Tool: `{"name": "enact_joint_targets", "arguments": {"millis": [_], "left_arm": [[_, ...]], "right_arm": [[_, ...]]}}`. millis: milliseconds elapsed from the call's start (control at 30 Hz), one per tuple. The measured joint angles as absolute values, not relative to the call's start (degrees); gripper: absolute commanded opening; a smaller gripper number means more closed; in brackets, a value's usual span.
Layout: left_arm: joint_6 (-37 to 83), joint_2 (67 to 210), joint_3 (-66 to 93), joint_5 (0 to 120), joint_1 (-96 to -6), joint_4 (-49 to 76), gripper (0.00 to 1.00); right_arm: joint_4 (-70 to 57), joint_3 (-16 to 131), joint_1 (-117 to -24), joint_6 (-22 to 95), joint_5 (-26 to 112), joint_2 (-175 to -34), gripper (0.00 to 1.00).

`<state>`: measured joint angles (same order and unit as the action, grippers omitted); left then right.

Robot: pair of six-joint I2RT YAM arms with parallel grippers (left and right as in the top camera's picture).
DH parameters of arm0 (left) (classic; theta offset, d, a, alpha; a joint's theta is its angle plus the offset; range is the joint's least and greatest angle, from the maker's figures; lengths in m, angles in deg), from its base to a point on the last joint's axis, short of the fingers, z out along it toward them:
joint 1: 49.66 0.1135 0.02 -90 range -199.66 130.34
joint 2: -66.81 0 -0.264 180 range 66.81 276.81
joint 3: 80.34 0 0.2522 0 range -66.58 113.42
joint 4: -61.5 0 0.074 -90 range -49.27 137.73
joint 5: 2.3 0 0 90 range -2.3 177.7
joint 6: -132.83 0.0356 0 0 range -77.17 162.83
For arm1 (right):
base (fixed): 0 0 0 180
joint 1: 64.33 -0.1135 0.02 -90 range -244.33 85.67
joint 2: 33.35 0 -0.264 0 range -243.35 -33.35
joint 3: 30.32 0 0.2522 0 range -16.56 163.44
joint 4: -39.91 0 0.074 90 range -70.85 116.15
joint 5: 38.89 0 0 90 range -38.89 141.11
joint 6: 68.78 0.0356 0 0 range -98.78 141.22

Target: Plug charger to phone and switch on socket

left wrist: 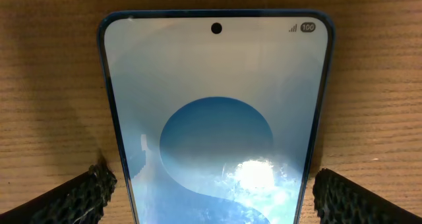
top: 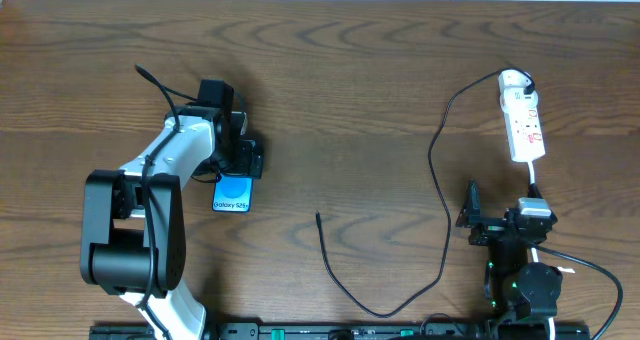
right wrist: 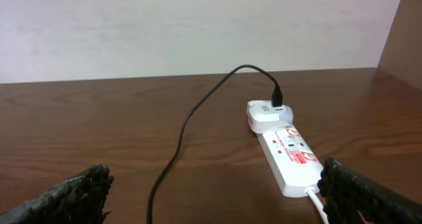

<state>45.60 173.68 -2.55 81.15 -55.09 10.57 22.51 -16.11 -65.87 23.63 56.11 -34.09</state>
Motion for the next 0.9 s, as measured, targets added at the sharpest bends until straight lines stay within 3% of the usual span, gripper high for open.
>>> {"name": "enact_joint_targets", "arguments": {"millis": [900], "left_arm": [[45.62, 172.2, -5.39, 82.11, -55.16, 14.78, 0.99]], "right_arm": [[22.51, -16.11, -65.87, 23.63, 56.11, -34.09, 0.99]]}}
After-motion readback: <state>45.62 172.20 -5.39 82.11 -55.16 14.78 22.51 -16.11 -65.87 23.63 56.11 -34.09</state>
